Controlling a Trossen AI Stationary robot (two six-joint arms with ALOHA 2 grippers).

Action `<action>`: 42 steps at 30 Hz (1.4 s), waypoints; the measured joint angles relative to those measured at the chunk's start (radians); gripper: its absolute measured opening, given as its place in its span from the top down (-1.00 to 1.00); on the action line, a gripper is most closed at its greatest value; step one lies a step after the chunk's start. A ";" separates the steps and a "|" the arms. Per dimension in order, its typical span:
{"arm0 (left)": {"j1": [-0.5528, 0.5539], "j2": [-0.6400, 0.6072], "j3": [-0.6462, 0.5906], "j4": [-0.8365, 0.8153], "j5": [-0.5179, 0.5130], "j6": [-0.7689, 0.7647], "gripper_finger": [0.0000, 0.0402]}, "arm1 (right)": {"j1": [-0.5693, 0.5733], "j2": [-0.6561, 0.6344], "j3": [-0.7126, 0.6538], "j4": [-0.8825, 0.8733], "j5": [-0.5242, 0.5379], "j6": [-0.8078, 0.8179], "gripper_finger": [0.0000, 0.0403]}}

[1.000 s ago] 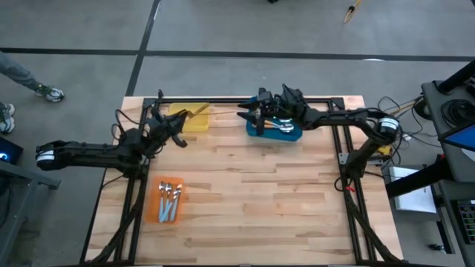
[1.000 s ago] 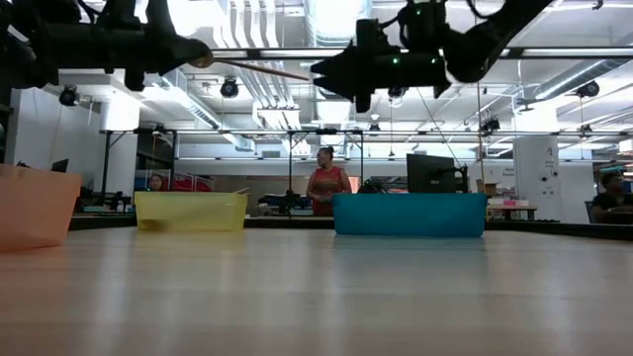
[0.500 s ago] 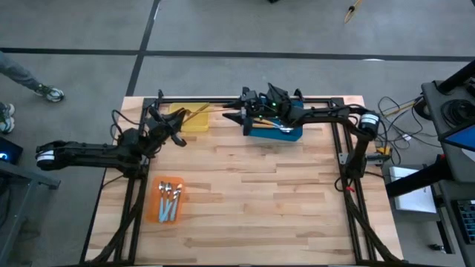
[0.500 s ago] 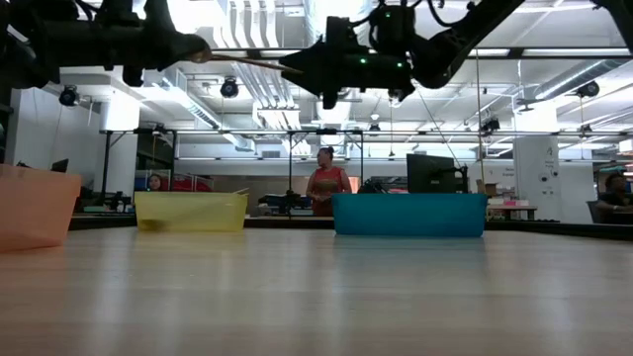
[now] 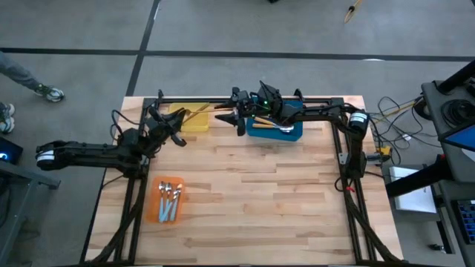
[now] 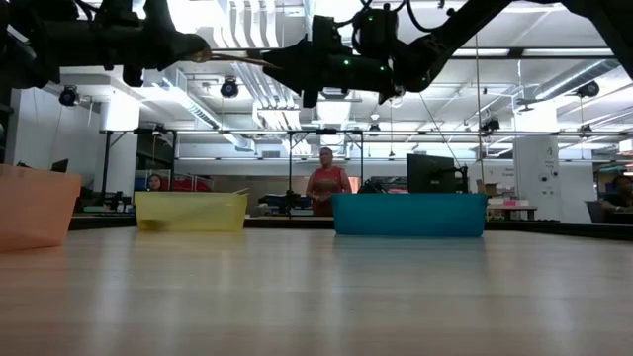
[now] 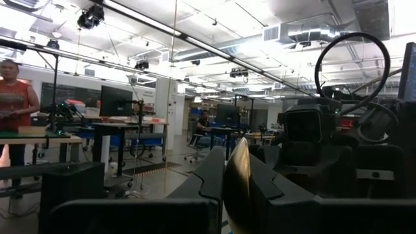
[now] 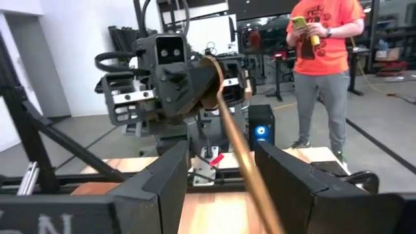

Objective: Sort silverware by color (type)
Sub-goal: Put the gold spoon into the yellow bin

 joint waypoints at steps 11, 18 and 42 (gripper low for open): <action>0.000 0.010 0.000 0.000 0.000 -0.001 0.96 | 0.002 0.000 0.001 0.005 -0.003 -0.014 0.35; 0.000 0.010 0.000 0.005 0.001 -0.008 0.96 | 0.001 0.000 0.001 0.006 0.001 -0.016 0.58; 0.000 0.010 0.001 0.003 0.000 -0.034 0.66 | 0.000 0.004 -0.001 -0.011 0.005 -0.016 0.92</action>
